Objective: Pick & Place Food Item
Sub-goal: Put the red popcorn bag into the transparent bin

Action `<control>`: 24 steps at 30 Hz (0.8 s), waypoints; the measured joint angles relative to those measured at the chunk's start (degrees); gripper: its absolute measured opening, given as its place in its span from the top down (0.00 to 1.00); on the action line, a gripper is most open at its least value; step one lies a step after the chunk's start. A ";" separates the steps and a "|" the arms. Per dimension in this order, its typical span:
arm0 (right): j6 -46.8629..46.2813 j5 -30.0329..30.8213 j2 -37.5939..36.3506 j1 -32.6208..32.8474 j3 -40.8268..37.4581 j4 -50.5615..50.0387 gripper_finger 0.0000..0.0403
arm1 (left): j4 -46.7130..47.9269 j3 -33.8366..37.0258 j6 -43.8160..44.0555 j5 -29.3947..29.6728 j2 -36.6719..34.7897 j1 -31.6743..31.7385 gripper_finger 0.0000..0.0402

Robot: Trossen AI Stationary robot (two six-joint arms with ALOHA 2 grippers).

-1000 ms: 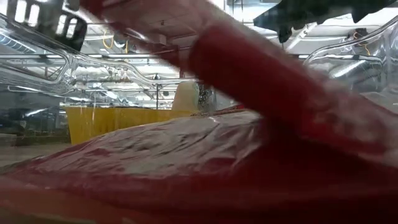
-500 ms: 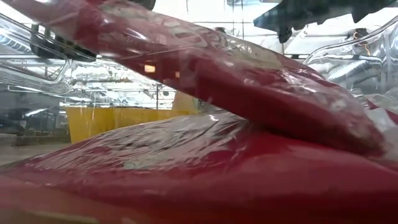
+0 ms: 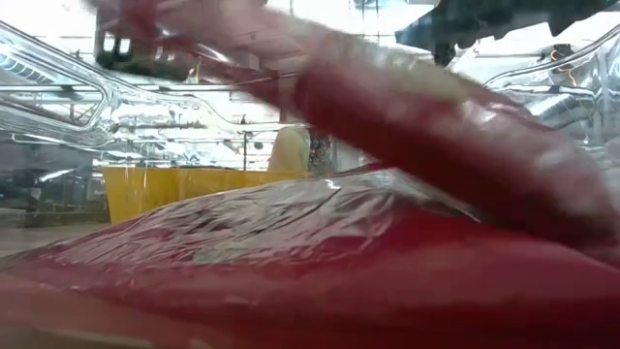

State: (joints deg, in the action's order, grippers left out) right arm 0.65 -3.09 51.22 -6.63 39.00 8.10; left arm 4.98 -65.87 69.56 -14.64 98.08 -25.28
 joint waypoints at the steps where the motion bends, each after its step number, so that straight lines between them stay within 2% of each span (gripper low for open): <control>1: 0.02 0.00 0.00 0.00 0.00 -0.29 0.95 | -0.75 -0.02 -0.47 -0.69 -0.16 0.24 0.22; 8: 0.33 0.00 0.00 0.00 -0.02 -0.77 0.95 | 0.71 0.03 -1.08 -1.31 -3.05 0.66 0.19; 11: 0.81 0.00 0.00 0.00 -0.02 -0.62 0.95 | 2.08 0.03 -0.82 0.46 -4.53 0.79 0.19; 14: 1.51 0.00 0.01 0.00 -0.02 -0.63 0.95 | 2.77 0.00 1.08 2.60 -5.32 0.56 0.19; 17: 1.55 0.00 0.00 0.00 -0.02 -0.64 0.95 | 3.74 0.00 4.35 1.66 -5.24 0.31 0.19; 22: 1.55 0.00 0.02 0.00 -0.02 -0.71 0.95 | 13.58 -0.02 9.87 1.32 -5.25 -0.25 0.19; 24: 1.55 0.00 0.02 0.00 -0.02 -0.73 0.95 | 17.75 0.00 12.22 2.84 -5.20 -0.34 0.19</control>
State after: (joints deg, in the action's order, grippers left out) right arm 2.20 -3.09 51.24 -6.63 38.98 7.38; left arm 22.73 -65.87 81.78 -11.80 92.88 -25.62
